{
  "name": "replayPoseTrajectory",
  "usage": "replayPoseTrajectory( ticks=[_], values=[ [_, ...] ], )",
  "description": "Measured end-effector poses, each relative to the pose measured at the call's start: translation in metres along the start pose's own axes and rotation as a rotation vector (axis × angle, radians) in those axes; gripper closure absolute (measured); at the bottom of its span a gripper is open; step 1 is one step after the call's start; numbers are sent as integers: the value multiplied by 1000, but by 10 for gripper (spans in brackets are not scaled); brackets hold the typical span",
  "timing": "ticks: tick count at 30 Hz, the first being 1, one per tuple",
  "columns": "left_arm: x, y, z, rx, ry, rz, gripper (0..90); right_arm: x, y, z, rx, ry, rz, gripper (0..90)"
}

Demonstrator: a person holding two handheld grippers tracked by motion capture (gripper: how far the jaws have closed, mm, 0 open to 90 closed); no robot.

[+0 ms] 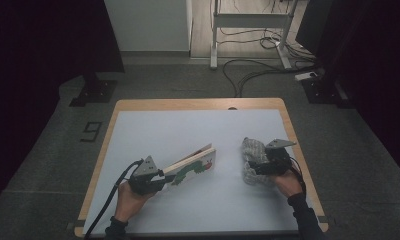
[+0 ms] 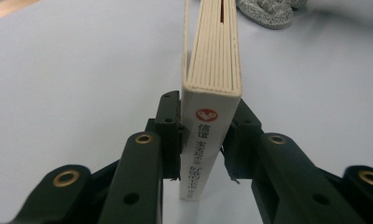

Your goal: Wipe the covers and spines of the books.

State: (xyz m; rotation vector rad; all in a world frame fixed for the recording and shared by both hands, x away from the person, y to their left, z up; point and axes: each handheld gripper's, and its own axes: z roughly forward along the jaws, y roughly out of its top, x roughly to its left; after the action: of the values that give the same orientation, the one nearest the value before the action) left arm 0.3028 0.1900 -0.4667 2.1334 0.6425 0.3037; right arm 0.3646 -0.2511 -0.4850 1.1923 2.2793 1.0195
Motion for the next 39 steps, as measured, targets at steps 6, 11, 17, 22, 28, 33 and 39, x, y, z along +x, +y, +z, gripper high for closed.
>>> replayPoseTrajectory(
  ticks=[6, 11, 17, 22, 28, 33, 39],
  values=[
    [0, -1, 0, -7, 0, -5, 704, -10, -13, 10, 30, 1, 23, 107],
    [0, -1, 0, -8, 0, -5, 704, -15, -20, 18, 71, -11, 39, 160],
    [0, -2, 0, -10, -1, -4, 705, -16, -25, 18, 84, -22, 70, 387],
    [1, -2, 0, -11, -2, -4, 705, -17, -26, 15, 93, -5, 58, 547],
    [2, -2, 0, -14, -7, -5, 707, -17, -27, 10, 70, 0, 53, 600],
    [2, -2, 0, -14, -6, -6, 708, -15, -23, 0, 41, 10, 53, 607],
    [2, -3, 0, -16, -8, -6, 708, -11, -16, -14, 13, 30, 40, 608]
  ],
)
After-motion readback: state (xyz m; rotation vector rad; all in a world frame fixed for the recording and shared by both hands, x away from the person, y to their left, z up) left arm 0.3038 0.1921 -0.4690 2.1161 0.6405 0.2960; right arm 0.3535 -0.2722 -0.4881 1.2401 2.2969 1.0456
